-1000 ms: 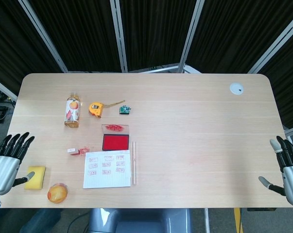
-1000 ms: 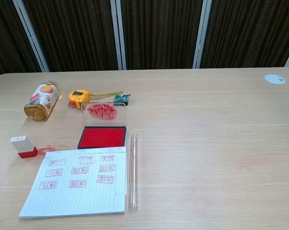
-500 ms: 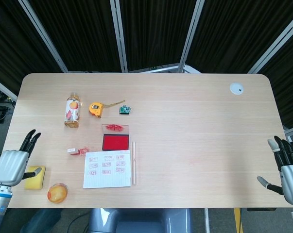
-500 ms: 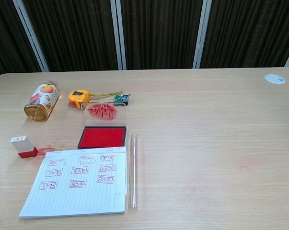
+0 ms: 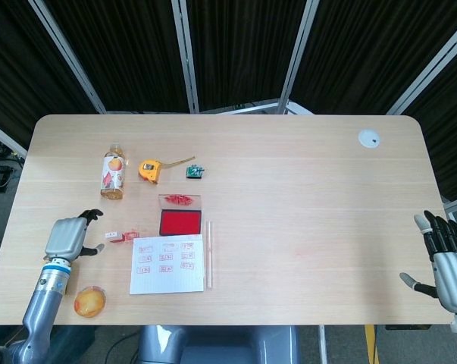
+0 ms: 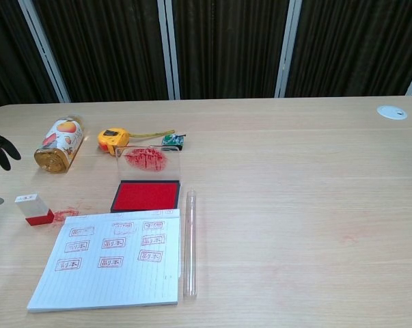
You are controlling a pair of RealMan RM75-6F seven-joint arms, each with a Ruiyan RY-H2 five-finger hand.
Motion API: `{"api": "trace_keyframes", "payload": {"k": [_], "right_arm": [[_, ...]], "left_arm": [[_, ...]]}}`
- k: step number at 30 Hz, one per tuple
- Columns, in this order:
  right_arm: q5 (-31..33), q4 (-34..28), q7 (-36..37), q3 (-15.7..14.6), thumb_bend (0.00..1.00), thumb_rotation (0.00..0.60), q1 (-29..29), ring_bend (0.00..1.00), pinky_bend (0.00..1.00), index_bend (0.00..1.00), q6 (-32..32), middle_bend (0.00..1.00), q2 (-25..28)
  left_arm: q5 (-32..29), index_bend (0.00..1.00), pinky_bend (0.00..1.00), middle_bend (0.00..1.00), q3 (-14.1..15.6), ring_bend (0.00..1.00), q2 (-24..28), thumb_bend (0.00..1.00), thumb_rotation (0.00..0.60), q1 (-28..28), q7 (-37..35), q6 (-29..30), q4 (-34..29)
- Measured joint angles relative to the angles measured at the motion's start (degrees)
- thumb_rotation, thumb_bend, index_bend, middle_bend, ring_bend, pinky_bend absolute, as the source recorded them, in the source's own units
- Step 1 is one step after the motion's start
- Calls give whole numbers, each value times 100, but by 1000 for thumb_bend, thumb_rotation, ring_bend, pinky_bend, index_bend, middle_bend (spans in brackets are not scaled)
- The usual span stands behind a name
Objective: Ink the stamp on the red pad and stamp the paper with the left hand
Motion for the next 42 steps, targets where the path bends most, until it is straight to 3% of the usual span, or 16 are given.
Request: {"api": "trace_keyframes", "payload": {"k": [18, 27, 42], "right_arm": [[78, 30, 71, -5, 0, 600, -11, 0, 0, 0, -25, 0, 35], [151, 42, 11, 11, 0, 600, 26, 0, 0, 0, -94, 0, 3], [218, 80, -34, 24, 0, 600, 57, 0, 0, 0, -149, 0, -29]], "left_arm": [[-507, 382, 840, 420, 61, 844, -474, 191, 600, -329, 309, -67, 592], [-528, 393, 839, 423, 129, 845, -623, 305, 600, -432, 190, -181, 828], [-427, 416, 837, 438, 211, 842, -707, 308, 600, -512, 7, -277, 1009]]}}
